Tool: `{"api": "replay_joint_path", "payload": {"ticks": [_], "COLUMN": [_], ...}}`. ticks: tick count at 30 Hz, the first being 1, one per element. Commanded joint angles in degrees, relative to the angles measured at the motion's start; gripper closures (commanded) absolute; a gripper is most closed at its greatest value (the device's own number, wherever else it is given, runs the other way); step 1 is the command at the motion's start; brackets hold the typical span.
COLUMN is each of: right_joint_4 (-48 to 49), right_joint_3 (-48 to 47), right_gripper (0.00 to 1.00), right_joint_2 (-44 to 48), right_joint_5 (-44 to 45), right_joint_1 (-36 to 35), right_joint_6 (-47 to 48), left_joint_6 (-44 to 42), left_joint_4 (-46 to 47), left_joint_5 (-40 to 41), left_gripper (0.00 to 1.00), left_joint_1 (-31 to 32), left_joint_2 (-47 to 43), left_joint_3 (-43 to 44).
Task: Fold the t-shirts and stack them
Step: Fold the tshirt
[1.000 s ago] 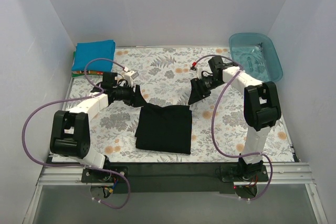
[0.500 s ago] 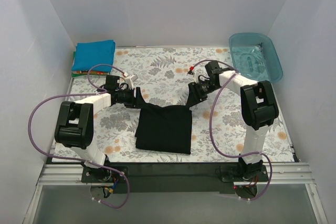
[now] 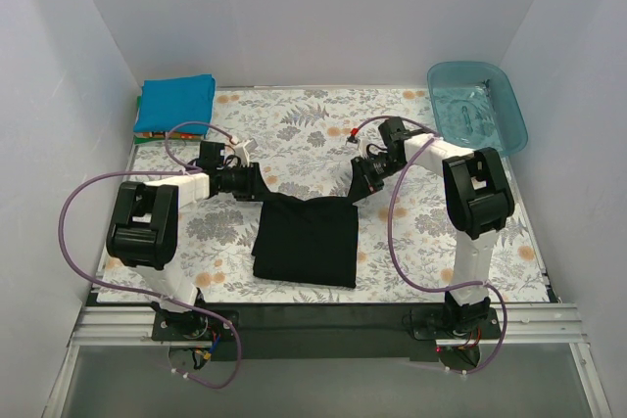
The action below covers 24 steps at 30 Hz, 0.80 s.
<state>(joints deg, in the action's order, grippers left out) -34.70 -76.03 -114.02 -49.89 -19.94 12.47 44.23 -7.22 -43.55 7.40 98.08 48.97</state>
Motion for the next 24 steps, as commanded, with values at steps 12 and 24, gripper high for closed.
{"api": "replay_joint_path", "payload": {"ticks": [12, 24], "right_joint_4": [-0.28, 2.88], "right_joint_3": [2.11, -4.73], "right_gripper": [0.99, 0.99], "right_joint_2": [11.0, 1.36], "right_joint_5": [6.63, 19.65], "right_joint_1": [-0.18, 0.35], "right_joint_6": [-1.04, -0.43], "left_joint_6": [-2.2, -2.39], "left_joint_4": [-0.86, 5.28], "left_joint_5": [5.22, 14.45], "left_gripper": [1.0, 1.0], "left_joint_1": [-1.16, -1.42], "left_joint_2": [-13.61, -5.63], "left_joint_3": [-2.56, -0.72]}}
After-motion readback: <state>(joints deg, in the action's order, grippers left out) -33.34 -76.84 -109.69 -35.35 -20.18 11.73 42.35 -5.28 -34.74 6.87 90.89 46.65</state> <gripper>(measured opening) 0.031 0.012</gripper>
